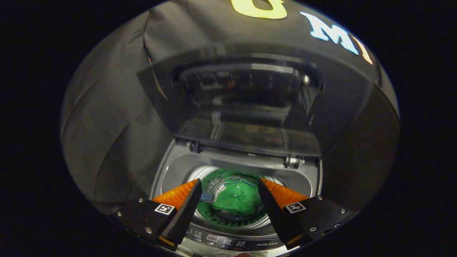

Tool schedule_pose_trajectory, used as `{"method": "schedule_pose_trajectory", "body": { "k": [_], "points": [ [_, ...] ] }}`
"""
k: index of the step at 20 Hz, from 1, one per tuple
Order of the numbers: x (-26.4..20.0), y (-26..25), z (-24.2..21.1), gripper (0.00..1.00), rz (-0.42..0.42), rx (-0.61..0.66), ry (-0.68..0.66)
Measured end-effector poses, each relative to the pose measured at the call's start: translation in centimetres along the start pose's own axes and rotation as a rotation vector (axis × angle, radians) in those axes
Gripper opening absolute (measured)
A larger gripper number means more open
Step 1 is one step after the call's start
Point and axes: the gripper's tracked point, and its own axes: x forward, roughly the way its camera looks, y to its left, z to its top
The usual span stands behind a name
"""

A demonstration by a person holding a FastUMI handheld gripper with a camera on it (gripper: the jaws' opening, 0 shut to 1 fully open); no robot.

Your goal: Put the clothes into the washing machine and then close the washing machine lid.

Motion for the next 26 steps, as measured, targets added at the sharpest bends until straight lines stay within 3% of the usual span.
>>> {"method": "schedule_pose_trajectory", "body": {
  "k": [8,13,22,26],
  "points": [
    [-8.2,0.9,12.1,0.96,0.025,0.004,-0.177],
    [-10.7,0.3,17.7,0.96,0.011,0.024,-0.252],
    [-6.2,-0.8,22.4,0.96,-0.028,0.012,-0.283],
    [-3.0,-1.0,21.7,0.96,-0.06,-0.008,-0.239]
  ]
}}
